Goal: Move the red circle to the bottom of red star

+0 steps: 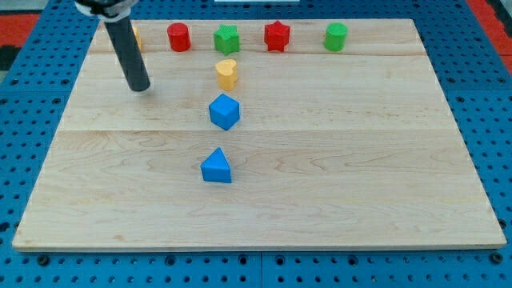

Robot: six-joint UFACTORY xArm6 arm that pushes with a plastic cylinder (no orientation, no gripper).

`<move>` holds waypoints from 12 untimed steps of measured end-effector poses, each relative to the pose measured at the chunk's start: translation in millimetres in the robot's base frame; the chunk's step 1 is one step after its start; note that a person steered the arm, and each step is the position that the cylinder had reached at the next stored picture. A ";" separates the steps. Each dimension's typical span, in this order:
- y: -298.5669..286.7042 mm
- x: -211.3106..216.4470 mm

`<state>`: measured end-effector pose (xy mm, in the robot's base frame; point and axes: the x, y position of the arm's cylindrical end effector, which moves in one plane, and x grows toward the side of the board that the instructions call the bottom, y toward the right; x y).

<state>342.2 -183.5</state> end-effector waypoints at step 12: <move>109.8 -99.5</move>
<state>242.6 -73.7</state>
